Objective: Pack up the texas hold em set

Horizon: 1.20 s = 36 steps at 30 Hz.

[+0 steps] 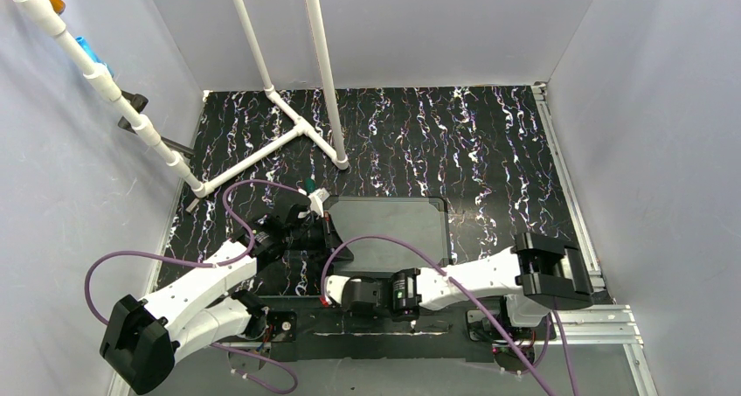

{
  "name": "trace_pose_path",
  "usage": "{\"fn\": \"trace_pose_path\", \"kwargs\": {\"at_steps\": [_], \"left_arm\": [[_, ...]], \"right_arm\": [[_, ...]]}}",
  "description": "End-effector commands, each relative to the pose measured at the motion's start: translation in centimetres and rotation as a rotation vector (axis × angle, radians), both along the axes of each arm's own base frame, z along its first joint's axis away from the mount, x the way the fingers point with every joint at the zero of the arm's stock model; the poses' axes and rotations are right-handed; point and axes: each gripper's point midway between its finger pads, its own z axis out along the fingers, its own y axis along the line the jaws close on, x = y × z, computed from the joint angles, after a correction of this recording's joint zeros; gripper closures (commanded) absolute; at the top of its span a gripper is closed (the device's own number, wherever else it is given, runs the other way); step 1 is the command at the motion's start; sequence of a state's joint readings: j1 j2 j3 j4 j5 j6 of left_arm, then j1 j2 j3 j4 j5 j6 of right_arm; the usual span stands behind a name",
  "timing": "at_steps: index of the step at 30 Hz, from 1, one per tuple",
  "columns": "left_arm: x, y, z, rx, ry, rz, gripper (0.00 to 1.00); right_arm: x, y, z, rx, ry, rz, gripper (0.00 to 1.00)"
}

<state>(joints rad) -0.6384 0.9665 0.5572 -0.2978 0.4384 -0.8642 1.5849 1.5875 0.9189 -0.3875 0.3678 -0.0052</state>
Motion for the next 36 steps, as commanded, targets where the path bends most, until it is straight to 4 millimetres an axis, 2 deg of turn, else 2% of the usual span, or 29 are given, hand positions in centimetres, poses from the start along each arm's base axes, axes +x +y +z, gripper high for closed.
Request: {"fn": "trace_pose_path", "kwargs": {"at_steps": [1,5,8,10,14,15,17,20,24,29,36], "left_arm": [[-4.3,7.3,-7.7,0.407,0.195,0.04,1.0],[-4.3,7.8,-7.8,0.437,0.206,0.052,1.0],[-4.3,7.8,-7.8,0.44,0.209,0.052,1.0],[-4.3,7.7,-7.8,0.436,0.207,0.051,1.0],[-4.4,7.4,-7.9,0.426,0.214,0.033,1.0],[-4.4,7.4,-7.9,0.423,0.215,0.032,1.0],[-4.3,7.3,-7.9,0.42,0.211,0.032,1.0],[-4.2,7.2,-7.8,0.417,0.205,0.033,1.0],[-4.1,7.2,-7.7,0.414,0.201,0.033,1.0],[-4.2,7.2,-7.8,0.417,0.203,0.026,1.0],[-4.2,7.2,-7.8,0.416,0.202,0.026,1.0]], "right_arm": [[2.8,-1.9,-1.6,-0.114,-0.13,-0.058,0.99],[4.0,-3.1,-2.3,-0.194,-0.169,-0.091,0.99],[4.2,-3.2,-1.6,-0.188,-0.17,-0.102,0.99],[3.5,-1.8,0.4,-0.087,-0.125,-0.092,0.99],[1.4,2.0,6.8,0.133,-0.005,-0.038,0.99],[1.3,2.4,8.0,0.164,0.0,-0.029,0.99],[1.1,2.4,9.1,0.18,0.004,-0.002,0.99],[0.7,1.3,8.7,0.139,0.021,0.018,0.99],[-0.1,-0.4,6.5,0.037,0.061,0.04,0.99],[-0.7,-1.3,4.7,-0.055,0.091,0.064,0.99],[-0.6,-0.8,3.2,-0.071,0.085,0.081,0.99]]}}
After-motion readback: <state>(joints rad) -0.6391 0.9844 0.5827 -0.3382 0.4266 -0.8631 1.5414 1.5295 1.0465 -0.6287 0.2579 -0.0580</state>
